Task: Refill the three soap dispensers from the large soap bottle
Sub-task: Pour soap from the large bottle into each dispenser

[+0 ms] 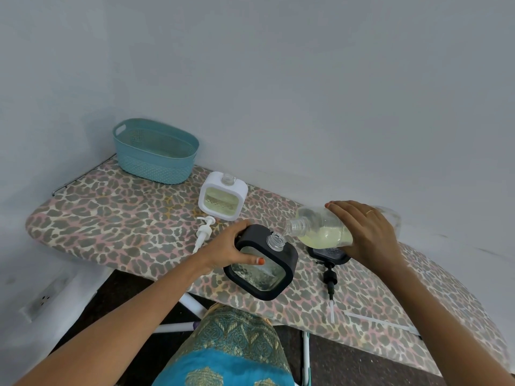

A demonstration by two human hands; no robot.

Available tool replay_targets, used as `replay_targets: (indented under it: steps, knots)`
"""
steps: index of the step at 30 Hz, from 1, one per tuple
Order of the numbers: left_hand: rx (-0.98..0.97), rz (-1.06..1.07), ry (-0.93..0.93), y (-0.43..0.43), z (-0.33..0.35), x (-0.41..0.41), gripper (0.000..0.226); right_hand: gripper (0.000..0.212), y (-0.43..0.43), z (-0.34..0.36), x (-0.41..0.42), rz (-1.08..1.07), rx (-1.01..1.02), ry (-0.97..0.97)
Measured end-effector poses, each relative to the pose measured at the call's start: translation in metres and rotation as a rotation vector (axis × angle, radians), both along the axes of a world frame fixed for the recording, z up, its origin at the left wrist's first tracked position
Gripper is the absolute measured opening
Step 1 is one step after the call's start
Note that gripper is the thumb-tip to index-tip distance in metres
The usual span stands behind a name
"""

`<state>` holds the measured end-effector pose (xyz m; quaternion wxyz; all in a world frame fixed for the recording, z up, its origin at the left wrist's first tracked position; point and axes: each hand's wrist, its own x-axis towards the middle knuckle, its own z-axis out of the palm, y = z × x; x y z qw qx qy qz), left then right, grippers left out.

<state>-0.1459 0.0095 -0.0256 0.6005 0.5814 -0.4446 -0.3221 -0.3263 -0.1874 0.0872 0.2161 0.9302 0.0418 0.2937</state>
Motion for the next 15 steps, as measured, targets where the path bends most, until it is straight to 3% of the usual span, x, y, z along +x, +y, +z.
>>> replay_targets:
  steps: [5,10,15]
  knots:
    - [0.002,0.003,0.007,-0.001,0.002,-0.002,0.065,0.083,0.001,-0.004,0.0,-0.009,-0.005,0.007]
    - [0.038,-0.002,-0.018,-0.002,0.001,-0.002,0.046,0.079,0.001,-0.008,-0.002,-0.018,0.009,0.007]
    - [0.032,0.013,-0.029,-0.003,0.003,-0.003,0.046,0.083,0.0,-0.013,-0.003,-0.052,0.03,0.039]
